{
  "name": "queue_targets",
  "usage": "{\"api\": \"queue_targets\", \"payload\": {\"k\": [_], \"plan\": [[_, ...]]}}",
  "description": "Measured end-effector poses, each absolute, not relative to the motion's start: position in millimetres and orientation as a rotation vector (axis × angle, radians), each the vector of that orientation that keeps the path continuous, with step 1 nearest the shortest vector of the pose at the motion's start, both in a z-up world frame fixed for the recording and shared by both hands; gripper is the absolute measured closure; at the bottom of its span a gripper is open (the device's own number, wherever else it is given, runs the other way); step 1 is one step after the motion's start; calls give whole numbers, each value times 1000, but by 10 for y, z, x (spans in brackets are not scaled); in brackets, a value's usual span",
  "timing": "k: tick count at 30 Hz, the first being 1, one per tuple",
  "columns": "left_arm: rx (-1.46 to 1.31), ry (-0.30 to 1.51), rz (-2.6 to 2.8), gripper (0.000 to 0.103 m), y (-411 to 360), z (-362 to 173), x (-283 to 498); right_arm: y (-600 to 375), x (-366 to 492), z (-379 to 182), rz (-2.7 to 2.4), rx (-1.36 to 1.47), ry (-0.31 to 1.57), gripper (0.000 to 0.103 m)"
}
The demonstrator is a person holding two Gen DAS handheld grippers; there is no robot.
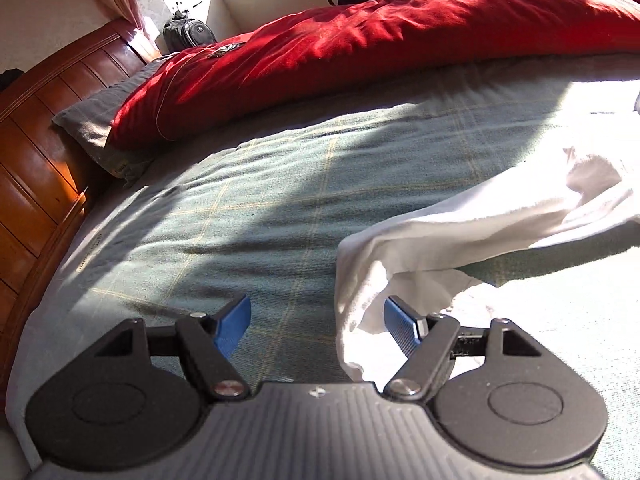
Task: Fold clothes
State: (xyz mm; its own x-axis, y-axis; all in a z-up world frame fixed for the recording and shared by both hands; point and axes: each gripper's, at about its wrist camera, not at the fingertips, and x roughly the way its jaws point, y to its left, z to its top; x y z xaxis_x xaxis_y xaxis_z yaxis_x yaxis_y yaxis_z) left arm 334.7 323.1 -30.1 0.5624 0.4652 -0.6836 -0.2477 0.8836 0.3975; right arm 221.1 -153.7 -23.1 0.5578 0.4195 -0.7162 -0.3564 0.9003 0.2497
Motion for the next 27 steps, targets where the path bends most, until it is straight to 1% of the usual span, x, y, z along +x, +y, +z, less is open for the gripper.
{"api": "queue_targets", "payload": {"k": [6, 10, 14, 17, 22, 27], "plan": [[294, 846, 267, 28, 2661, -115, 2947, -1643, 1975, -95, 471, 100, 825, 0], [287, 802, 74, 28, 2011, 6, 2631, -1765, 1800, -27, 464, 118, 800, 0], [191, 756, -133, 25, 1408, 71, 2376, -1902, 1639, 11, 449, 145, 785, 0], [69, 734, -249, 24, 1070, 66, 2233, -2017, 1507, 35, 439, 160, 770, 0], [-30, 715, -263, 24, 748, -63, 2116, -2215, 1346, 57, 420, 187, 747, 0], [-210, 773, -205, 25, 703, -296, 2087, -2343, 1295, 27, 414, 227, 738, 0]]}}
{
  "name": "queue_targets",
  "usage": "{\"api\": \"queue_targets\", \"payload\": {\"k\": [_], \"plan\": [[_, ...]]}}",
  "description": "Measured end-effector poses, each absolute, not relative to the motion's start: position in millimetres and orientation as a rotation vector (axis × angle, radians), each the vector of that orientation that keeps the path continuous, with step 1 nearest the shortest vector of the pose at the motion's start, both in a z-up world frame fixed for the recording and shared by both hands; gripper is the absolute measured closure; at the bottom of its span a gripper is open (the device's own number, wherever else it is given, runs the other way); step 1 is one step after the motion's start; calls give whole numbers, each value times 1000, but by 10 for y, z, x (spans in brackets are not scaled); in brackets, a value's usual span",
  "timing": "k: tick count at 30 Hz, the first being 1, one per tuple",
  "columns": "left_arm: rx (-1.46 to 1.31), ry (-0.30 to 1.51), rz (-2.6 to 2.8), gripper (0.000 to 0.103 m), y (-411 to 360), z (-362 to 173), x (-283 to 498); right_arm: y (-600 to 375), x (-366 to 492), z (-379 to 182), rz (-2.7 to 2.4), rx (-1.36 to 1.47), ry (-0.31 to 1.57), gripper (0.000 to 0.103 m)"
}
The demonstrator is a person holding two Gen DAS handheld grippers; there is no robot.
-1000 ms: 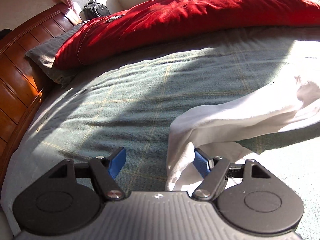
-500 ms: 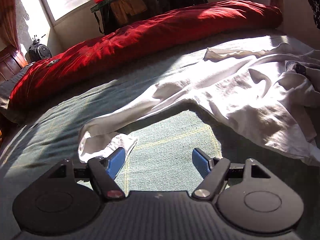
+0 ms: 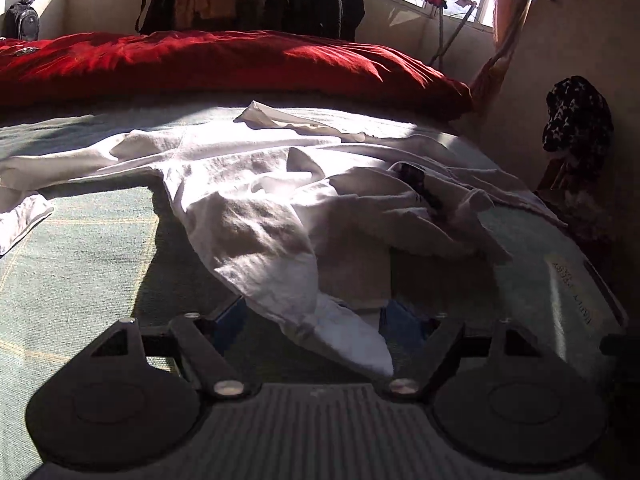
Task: Fold clothes
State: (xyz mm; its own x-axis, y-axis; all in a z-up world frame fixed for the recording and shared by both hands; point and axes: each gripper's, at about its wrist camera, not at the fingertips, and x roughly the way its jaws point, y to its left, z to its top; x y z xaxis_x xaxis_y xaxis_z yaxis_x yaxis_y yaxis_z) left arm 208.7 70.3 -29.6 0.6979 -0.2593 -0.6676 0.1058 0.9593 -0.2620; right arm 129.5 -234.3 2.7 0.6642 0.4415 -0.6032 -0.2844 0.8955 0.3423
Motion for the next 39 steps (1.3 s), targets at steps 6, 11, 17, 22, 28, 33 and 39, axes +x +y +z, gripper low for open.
{"api": "queue_targets", "payload": {"k": [6, 11, 17, 22, 28, 33, 39], "plan": [[-377, 807, -182, 31, 706, -594, 2088, -2354, 1307, -37, 435, 239, 745, 0], [-465, 796, -171, 60, 704, -716, 2194, -2346, 1363, -110, 449, 255, 765, 0], [-473, 788, -167, 88, 596, -821, 2255, -2359, 1453, -192, 450, 283, 799, 0], [-469, 730, -177, 95, 705, -673, 2151, -2349, 1467, -190, 448, 285, 804, 0], [-405, 686, -120, 96, 1002, -420, 2042, -2299, 1461, -161, 456, 275, 805, 0], [-395, 703, -79, 95, 1232, -428, 2005, -2223, 1448, -128, 472, 257, 804, 0], [-417, 748, -56, 81, 1274, -591, 1958, -2159, 1457, -121, 475, 242, 813, 0]]}}
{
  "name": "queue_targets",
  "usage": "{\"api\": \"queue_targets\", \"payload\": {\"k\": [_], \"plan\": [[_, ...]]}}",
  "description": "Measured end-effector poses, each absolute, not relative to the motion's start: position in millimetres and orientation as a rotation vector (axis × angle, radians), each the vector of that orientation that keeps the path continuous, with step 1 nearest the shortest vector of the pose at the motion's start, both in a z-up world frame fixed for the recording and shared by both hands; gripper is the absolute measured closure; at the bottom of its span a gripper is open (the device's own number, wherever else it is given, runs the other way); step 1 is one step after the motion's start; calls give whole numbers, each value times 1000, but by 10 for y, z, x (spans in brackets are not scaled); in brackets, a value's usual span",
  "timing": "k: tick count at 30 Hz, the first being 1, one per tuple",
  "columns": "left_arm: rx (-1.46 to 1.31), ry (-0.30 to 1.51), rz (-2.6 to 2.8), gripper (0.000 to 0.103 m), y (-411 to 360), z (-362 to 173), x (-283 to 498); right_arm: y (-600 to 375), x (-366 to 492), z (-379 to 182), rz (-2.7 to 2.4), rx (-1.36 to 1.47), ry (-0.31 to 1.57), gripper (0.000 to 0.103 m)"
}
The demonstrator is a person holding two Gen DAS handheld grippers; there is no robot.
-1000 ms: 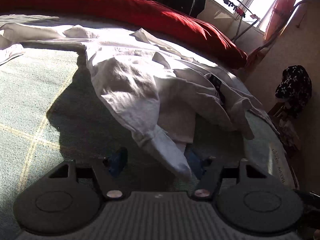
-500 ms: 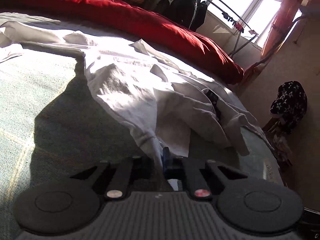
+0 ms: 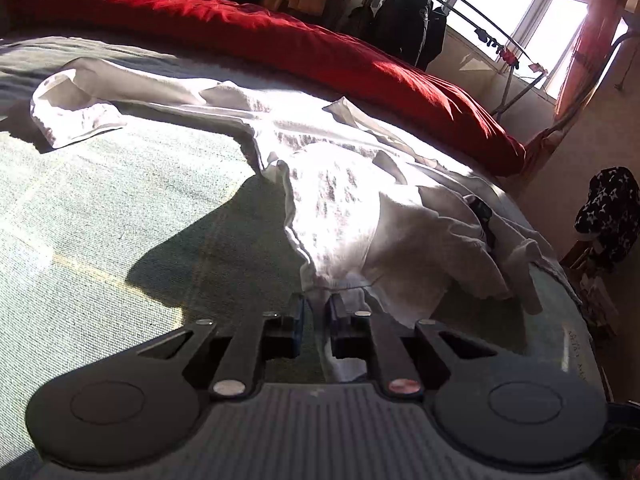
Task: Fold clothes
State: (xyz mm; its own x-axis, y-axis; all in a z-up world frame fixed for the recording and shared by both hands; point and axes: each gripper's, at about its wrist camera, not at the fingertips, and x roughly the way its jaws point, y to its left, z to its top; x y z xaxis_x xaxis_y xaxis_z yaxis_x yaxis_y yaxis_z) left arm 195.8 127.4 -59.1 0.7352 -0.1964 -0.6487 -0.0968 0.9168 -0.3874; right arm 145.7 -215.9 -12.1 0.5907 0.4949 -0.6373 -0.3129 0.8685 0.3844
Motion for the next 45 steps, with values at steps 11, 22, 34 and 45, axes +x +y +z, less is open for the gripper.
{"api": "queue_targets", "payload": {"k": [11, 22, 34, 45], "plan": [[-274, 711, -13, 10, 1192, -713, 1744, -2129, 1469, -146, 486, 233, 825, 0], [304, 531, -116, 31, 431, -220, 1625, -2173, 1474, -203, 490, 227, 824, 0], [912, 376, -345, 46, -1107, -640, 2243, -2458, 1521, -292, 453, 276, 827, 0], [1294, 429, -484, 72, -1543, -1000, 2649, -2841, 1671, -498, 388, 369, 849, 0]]}}
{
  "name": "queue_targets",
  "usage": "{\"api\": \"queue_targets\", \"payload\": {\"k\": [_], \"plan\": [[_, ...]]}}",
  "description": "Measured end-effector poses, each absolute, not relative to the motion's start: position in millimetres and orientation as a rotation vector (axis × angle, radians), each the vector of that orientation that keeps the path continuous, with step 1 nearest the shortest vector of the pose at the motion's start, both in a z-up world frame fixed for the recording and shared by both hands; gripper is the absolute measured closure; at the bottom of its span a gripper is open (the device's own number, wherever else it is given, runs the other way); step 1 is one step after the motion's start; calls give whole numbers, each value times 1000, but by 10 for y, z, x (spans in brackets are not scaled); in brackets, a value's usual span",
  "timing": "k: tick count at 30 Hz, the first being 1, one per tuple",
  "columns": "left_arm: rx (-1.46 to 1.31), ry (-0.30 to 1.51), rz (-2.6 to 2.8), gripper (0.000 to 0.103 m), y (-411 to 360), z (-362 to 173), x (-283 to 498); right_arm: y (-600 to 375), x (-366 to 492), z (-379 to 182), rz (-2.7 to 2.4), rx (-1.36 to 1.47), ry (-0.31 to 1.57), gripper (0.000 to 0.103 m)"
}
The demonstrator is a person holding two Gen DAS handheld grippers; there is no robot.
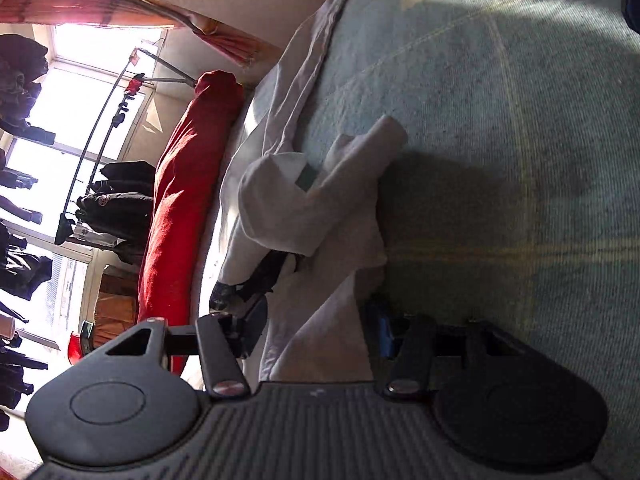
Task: Fold clothes
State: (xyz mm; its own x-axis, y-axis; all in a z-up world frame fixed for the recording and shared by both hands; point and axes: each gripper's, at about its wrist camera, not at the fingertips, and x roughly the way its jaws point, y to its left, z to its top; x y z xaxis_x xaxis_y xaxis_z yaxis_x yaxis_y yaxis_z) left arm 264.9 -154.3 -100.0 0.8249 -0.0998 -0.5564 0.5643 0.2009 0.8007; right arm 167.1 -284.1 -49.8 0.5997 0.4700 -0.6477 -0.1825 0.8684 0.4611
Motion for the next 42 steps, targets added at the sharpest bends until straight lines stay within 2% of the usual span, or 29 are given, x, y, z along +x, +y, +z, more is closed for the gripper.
{"api": "queue_targets", "payload": {"k": [1, 4, 10, 20, 25, 31, 35, 40, 42], "plan": [[1280, 455, -492, 85, -1548, -989, 2648, -2868, 1680, -511, 384, 381, 850, 0], [1228, 446, -493, 96, -1503, -901, 2567, -2928, 1675, -517, 383, 408, 844, 0], [1061, 397, -479, 100, -1318, -394, 2314, -2927, 1619, -442, 383, 406, 825, 0], [905, 382, -533, 101, -1039, 89, 1759, -2814, 1450, -275, 396, 383, 799, 0], [884, 417, -594, 101, -1010, 36, 1526, -2801, 1397, -235, 391, 376, 799, 0], [897, 508, -630, 100, -1032, -287, 1461, -2799, 1342, -204, 390, 381, 799, 0], [879, 568, -637, 89, -998, -463, 1439, -2762, 1324, -190, 399, 376, 806, 0], [820, 547, -598, 87, -844, -423, 1310, -2745, 1304, -164, 405, 374, 803, 0], [813, 538, -555, 74, -751, -430, 1269, -2738, 1315, -166, 406, 379, 804, 0]]}}
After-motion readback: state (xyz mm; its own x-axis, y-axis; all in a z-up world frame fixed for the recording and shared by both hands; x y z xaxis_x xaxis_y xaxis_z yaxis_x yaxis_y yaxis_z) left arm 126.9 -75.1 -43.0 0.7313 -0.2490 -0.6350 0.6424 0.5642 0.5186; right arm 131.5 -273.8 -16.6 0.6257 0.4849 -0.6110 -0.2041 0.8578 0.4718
